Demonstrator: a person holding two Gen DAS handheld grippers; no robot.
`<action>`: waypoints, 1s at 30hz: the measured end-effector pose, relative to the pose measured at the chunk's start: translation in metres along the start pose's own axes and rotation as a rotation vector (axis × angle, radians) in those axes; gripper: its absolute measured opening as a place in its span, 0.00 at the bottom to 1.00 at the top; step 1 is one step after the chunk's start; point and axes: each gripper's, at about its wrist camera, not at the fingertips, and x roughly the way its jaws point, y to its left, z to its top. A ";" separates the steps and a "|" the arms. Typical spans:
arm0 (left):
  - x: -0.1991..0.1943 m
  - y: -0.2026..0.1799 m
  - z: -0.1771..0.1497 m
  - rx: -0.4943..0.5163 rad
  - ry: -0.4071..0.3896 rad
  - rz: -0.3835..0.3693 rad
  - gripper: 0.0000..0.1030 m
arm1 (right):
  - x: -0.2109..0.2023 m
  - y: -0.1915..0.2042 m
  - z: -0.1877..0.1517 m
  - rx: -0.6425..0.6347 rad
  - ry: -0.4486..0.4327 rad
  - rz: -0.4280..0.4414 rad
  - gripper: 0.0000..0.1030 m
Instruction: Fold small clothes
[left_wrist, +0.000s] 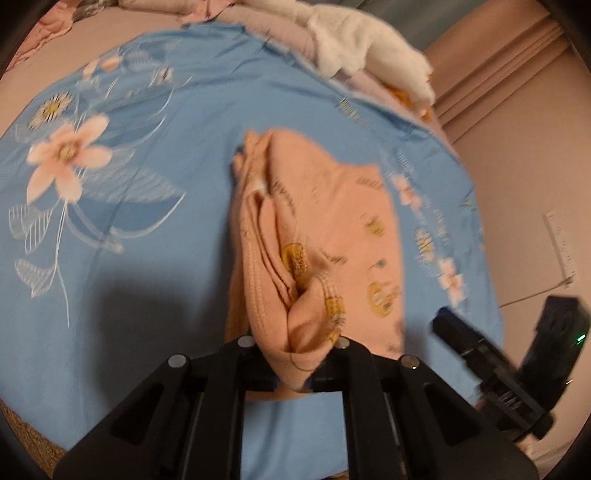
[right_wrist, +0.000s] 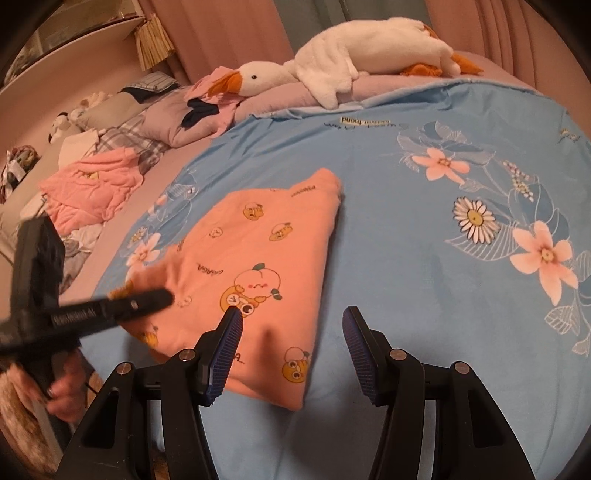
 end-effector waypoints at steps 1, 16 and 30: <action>0.003 0.003 -0.002 -0.005 0.007 0.008 0.10 | 0.002 0.000 0.000 0.003 0.008 -0.001 0.55; -0.025 0.010 0.009 0.012 -0.057 0.020 0.81 | 0.018 -0.003 -0.001 0.034 0.052 -0.048 0.73; 0.042 0.006 0.026 0.086 0.135 -0.037 0.81 | 0.067 -0.008 0.010 0.154 0.143 0.081 0.74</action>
